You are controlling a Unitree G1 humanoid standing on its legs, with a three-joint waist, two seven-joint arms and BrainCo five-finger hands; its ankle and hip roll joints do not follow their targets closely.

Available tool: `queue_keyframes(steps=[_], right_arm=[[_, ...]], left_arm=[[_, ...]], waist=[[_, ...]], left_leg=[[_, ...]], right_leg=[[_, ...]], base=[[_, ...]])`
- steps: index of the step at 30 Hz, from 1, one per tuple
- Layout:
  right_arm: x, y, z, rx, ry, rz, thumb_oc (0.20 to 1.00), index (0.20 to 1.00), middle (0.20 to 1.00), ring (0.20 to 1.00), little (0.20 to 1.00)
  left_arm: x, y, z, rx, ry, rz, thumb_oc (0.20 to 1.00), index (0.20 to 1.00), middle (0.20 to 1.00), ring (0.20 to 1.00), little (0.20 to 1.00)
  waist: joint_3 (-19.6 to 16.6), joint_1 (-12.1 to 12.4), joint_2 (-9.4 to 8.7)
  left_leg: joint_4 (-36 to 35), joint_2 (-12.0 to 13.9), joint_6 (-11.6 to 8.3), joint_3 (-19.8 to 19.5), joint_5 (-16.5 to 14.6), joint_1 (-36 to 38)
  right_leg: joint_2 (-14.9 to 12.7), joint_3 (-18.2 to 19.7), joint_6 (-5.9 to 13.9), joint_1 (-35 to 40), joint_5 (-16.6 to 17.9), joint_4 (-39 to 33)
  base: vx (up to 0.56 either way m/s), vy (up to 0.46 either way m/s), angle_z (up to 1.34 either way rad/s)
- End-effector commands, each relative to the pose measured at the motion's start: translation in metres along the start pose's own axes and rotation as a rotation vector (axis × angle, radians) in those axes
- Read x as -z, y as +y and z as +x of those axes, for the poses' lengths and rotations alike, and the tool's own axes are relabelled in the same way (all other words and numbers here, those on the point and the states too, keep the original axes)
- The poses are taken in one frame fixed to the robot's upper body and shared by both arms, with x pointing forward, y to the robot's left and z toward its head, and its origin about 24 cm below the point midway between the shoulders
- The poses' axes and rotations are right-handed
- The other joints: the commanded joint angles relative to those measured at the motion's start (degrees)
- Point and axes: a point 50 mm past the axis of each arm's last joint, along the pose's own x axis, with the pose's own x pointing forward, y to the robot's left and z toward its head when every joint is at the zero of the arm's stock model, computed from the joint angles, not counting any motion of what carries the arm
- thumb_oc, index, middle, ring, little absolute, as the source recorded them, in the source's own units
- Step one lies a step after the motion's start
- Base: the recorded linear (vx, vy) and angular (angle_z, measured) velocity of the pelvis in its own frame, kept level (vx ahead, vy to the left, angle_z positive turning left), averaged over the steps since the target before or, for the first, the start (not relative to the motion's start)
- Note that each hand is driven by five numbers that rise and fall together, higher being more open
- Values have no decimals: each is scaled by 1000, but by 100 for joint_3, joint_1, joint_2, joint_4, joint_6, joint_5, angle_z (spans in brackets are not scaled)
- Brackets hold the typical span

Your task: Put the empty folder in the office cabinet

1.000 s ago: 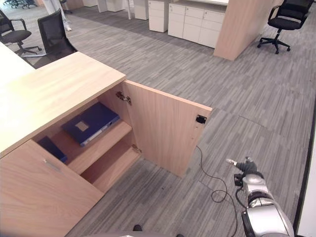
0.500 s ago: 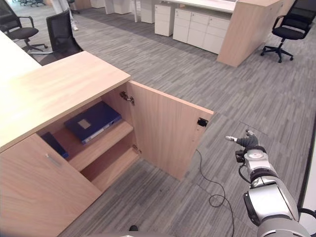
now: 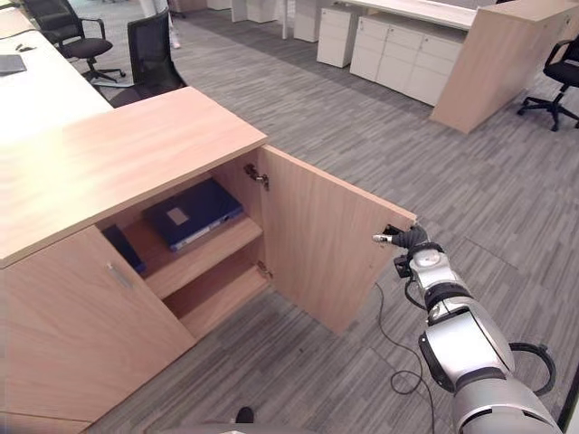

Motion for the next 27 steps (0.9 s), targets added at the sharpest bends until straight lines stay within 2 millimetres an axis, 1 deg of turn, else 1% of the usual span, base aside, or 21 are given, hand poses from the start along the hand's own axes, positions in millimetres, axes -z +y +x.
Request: queue_keyframes(steps=[1,4,5,6,7,8,10,11,12,13,14,15,16,17,18,20,23,26,27], right_arm=[[-69,18,3,-77,-209,-68,1000,1000,1000,1000,1000],[-78,32,1,-112,-243,-65,1000,1000,1000,1000,1000],[-78,32,1,-112,-243,-65,1000,1000,1000,1000,1000],[-84,44,-1,-147,-270,-51,1000,1000,1000,1000,1000],[-88,51,-2,-165,-288,-45,1000,1000,1000,1000,1000],[-88,51,-2,-165,-288,-45,1000,1000,1000,1000,1000],[-95,72,-8,-227,-327,-13,1000,1000,1000,1000,1000],[-103,87,-13,-281,-374,-18,1000,1000,1000,1000,1000],[-123,125,-35,-427,-498,9,1000,1000,1000,1000,1000],[-128,147,-49,-517,-547,49,1000,1000,1000,1000,1000],[-128,147,-49,-517,-547,49,1000,1000,1000,1000,1000],[-137,187,-83,-715,-639,96,1000,1000,1000,1000,1000],[-137,187,-83,-715,-639,95,1000,1000,1000,1000,1000],[-138,219,-124,-953,-705,156,1000,1000,1000,1000,1000],[-138,219,-124,-953,-705,156,1000,1000,1000,1000,1000],[-135,240,-160,-1156,-730,227,1000,1000,1000,1000,1000],[-125,261,-199,-1383,-710,299,1000,1000,1000,1000,1000],[-116,271,-217,-1489,-653,387,1000,1000,1000,1000,1000],[-111,277,-222,-1518,-609,432,1000,1000,1000,1000,1000]], left_arm=[[-16,20,1,-36,-31,89,1000,1000,1000,1000,1000],[-19,20,1,-36,-35,104,1000,1000,1000,1000,1000],[-19,20,1,-36,-35,104,1000,1000,1000,1000,1000],[-21,19,1,-33,-41,114,1000,1000,1000,1000,1000],[-22,18,1,-32,-45,118,1000,1000,1000,1000,1000],[-22,18,1,-32,-45,118,1000,1000,1000,1000,1000],[-25,17,1,-36,-50,116,1000,1000,1000,1000,1000],[-27,17,1,-38,-51,113,1000,1000,1000,1000,1000],[-30,16,1,-47,-52,96,1000,1000,1000,1000,1000],[-30,15,1,-49,-47,82,1000,1000,1000,1000,1000],[-30,15,1,-49,-47,82,1000,1000,1000,1000,1000],[-32,13,2,-49,-38,53,1000,1000,1000,1000,1000],[-32,13,2,-49,-38,54,1000,1000,1000,1000,1000],[-32,13,2,-53,-35,29,1000,1000,1000,1000,1000],[-32,13,2,-53,-35,29,1000,1000,1000,1000,1000],[-34,12,2,-54,-46,24,1000,1000,1000,1000,1000],[-40,11,1,-60,-75,22,1000,1000,1000,1000,1000],[-45,13,1,-74,-96,19,1000,1000,1000,1000,1000],[-46,13,1,-81,-98,21,1000,1000,1000,1000,1000]], waist=[[107,393,-274],[114,430,-260],[114,429,-260],[115,454,-247],[122,473,-243],[121,473,-243],[127,473,-242],[131,465,-249],[135,411,-270],[138,366,-275],[118,353,-280],[137,275,-290],[122,265,-294],[135,201,-314],[121,192,-317],[139,173,-321],[140,174,-344],[153,186,-371],[159,201,-391]], left_leg=[[-127,-25,-140,117,-427,199],[-127,-28,-151,78,-409,169],[-127,-28,-151,77,-409,169],[-127,-32,-156,56,-405,165],[-127,-37,-154,48,-403,159],[-127,-37,-154,48,-403,158],[-127,-42,-155,49,-399,151],[-127,-38,-152,55,-398,147],[-127,-28,-148,92,-409,147],[-127,-25,-142,121,-418,158],[-127,-31,-137,109,-406,130],[-127,-9,-136,184,-429,173],[-127,-15,-132,175,-418,150],[-127,5,-132,255,-462,207],[-127,-1,-127,247,-451,186],[-127,13,-125,289,-491,236],[-127,11,-114,288,-492,221],[-127,8,-114,284,-487,212],[-127,5,-121,281,-479,204]], right_leg=[[60,-55,137,-22,-583,38],[54,-113,133,-27,-584,38],[54,-113,133,-27,-584,38],[55,-132,123,-24,-593,38],[59,-131,118,-28,-595,38],[59,-131,118,-28,-595,38],[59,-125,111,-32,-591,38],[61,-117,109,-39,-586,38],[69,-76,99,-62,-574,38],[73,-46,90,-68,-567,38],[67,-58,93,-90,-560,38],[82,20,80,-81,-556,38],[76,11,83,-100,-550,38],[88,68,68,-80,-546,38],[83,59,70,-98,-539,38],[81,90,64,-81,-539,38],[63,78,71,-107,-519,38],[50,59,84,-121,-497,38],[48,50,87,-124,-486,38]], base=[[-4,-13,11],[0,-12,10],[6,0,11],[5,2,7],[0,0,0],[0,0,0],[-2,9,-4],[-8,13,-7],[-6,17,-12],[-7,17,-15],[-4,20,-22],[-5,16,-22],[3,18,-33],[0,10,-31],[3,10,-45],[-2,13,-27],[-14,6,5],[-34,3,21],[-42,-1,35]])
